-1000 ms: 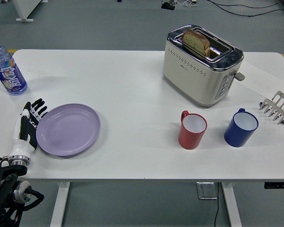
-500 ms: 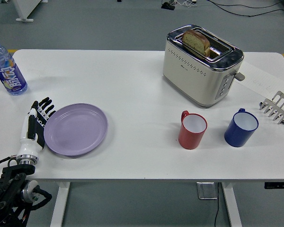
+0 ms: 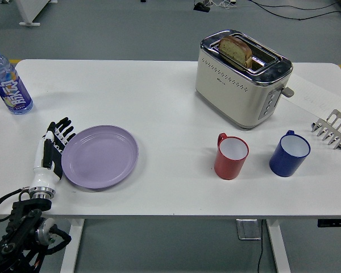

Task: Push plate across desktop

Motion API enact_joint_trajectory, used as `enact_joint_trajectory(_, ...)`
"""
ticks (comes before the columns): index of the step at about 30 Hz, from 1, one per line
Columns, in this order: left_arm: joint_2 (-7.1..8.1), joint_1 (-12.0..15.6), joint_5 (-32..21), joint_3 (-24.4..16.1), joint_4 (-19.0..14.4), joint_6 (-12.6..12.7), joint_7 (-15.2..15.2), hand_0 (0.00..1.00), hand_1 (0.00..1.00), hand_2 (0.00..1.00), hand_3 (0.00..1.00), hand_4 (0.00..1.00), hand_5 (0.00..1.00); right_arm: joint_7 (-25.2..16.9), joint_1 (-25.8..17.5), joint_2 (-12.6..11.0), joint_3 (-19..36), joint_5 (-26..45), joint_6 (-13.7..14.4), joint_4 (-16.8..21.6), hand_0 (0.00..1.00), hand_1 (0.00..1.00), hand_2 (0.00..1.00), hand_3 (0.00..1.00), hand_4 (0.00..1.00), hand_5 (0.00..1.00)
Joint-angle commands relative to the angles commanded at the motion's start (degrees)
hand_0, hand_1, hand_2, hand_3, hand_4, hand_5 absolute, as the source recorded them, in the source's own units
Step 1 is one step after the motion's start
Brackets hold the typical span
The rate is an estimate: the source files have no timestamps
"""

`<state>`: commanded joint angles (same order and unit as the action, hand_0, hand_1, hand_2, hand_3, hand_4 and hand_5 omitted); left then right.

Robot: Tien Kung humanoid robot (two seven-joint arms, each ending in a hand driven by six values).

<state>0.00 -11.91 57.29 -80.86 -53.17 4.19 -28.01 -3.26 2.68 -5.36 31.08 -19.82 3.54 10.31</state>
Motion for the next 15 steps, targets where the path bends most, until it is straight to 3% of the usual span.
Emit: enact_joint_trajectory(15,0.00,0.3,-2.6,6.0,-1.2,3.5,-2.0,0.795,0.854,0.866,0.765,0.522,0.998,0.1,0.0,-0.1,0.7,-0.7,0.0,0.0,0.685,0.690,0.785,0.721,0.356,0.328)
